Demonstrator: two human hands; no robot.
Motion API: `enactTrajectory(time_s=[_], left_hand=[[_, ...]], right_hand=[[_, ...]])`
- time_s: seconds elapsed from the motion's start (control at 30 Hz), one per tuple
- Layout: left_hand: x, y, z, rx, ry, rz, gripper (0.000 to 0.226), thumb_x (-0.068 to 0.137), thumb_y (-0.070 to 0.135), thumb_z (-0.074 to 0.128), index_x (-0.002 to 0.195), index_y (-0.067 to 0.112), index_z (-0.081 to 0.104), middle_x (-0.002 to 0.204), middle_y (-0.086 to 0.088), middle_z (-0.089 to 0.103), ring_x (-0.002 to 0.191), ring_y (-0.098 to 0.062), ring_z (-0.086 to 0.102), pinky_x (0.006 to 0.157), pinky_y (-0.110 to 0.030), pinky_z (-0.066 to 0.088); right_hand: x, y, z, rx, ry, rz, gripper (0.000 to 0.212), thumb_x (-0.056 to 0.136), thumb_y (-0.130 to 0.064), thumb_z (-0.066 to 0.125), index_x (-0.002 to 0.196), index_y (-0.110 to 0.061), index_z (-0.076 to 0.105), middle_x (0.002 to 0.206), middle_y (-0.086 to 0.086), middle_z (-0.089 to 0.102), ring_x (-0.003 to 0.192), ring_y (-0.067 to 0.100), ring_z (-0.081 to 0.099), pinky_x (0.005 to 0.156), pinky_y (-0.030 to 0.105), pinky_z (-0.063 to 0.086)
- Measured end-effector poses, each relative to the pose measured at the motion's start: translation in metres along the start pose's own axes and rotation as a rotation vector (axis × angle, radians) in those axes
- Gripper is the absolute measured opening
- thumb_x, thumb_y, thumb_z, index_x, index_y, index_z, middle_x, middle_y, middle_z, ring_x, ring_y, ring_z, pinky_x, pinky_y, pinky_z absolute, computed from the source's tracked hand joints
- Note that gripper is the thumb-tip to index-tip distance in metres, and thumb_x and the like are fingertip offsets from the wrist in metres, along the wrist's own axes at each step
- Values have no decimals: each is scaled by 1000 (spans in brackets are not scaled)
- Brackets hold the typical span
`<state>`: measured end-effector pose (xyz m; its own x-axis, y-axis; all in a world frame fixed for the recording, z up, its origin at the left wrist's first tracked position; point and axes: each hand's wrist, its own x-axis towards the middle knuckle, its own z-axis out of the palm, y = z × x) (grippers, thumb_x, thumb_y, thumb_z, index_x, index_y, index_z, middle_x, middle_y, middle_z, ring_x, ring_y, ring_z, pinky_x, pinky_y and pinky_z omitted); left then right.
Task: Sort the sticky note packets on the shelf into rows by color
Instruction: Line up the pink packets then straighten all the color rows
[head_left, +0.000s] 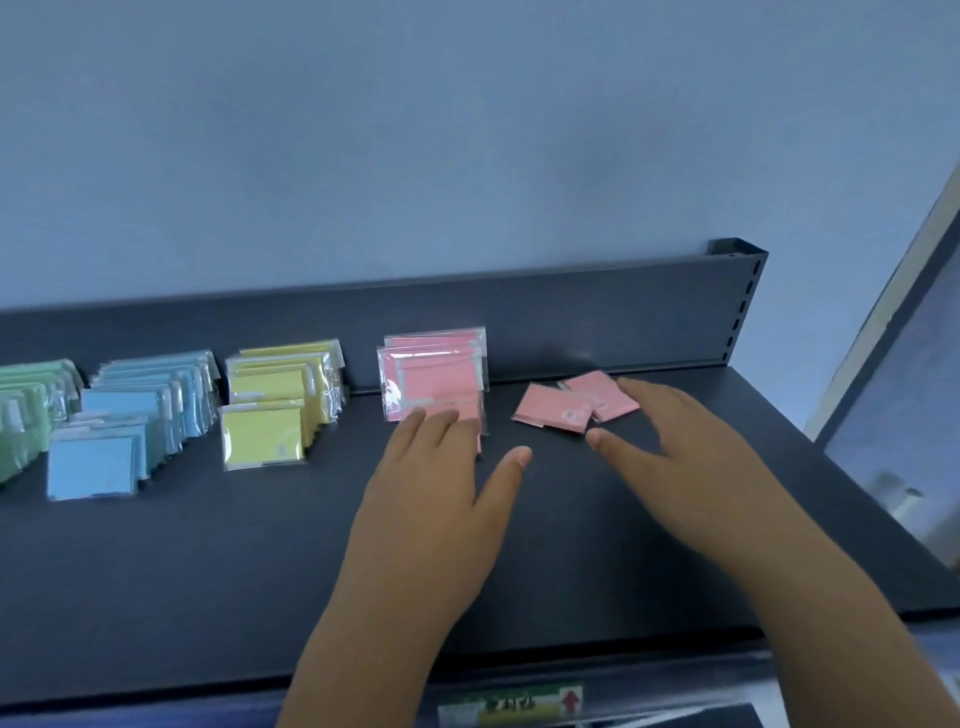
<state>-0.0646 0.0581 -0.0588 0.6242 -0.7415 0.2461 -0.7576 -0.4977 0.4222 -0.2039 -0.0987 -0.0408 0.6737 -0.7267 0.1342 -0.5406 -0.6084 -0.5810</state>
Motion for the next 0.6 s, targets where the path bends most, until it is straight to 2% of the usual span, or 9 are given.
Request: enactTrajectory(time_s=[0.1, 0.2, 0.3, 0.43, 0.5, 0.57, 0.6], left_hand=[[14, 16, 3, -50, -46, 16, 58, 99, 61, 37, 140, 23, 52, 149, 14, 44, 151, -13, 19, 120, -30, 25], [33, 38, 9, -112, -72, 33, 51, 99, 58, 42, 133, 23, 58, 137, 15, 51, 141, -12, 32, 109, -23, 29], [58, 58, 20, -167, -71, -6, 42, 97, 54, 47, 117, 21, 64, 120, 10, 58, 123, -17, 48, 100, -34, 42], [96, 78, 45, -127, -166, -230, 49, 98, 53, 51, 129, 16, 59, 137, -8, 57, 127, -29, 51, 104, -42, 44], [110, 88, 55, -140, -186, -366, 52, 97, 53, 49, 131, 14, 55, 139, -11, 59, 127, -33, 54, 102, -41, 45], [122, 98, 63, -155, -173, -476, 54, 98, 52, 48, 130, 9, 56, 137, -17, 61, 125, -37, 56, 103, -41, 46], [126, 103, 66, -160, -157, -518, 54, 100, 50, 47, 130, 6, 57, 136, -19, 61, 125, -37, 57, 104, -41, 46]], right_hand=[[6, 7, -15, 17, 3, 37, 67, 98, -54, 55, 158, -34, 33, 162, -16, 34, 145, 8, 36, 103, 25, 30], [15, 15, -35, 11, -23, 40, 67, 98, -54, 54, 158, -34, 34, 164, -15, 32, 146, 10, 36, 110, 30, 31], [31, 20, -55, 4, -69, 5, 62, 99, -50, 55, 156, -34, 38, 162, -13, 37, 143, 12, 41, 109, 30, 33], [60, 27, -59, 132, -152, -19, 45, 102, -35, 55, 147, -29, 53, 150, -12, 53, 134, 10, 50, 100, 24, 35], [78, 32, -48, 250, -272, 59, 34, 102, -19, 54, 135, -18, 64, 139, 0, 64, 117, 19, 61, 95, 29, 46], [88, 32, -34, 478, -431, 292, 29, 102, -10, 53, 129, -3, 64, 126, 19, 69, 94, 32, 65, 91, 42, 56], [88, 34, -31, 613, -492, 403, 28, 103, -9, 52, 127, 1, 62, 119, 22, 70, 87, 34, 65, 86, 44, 58]])
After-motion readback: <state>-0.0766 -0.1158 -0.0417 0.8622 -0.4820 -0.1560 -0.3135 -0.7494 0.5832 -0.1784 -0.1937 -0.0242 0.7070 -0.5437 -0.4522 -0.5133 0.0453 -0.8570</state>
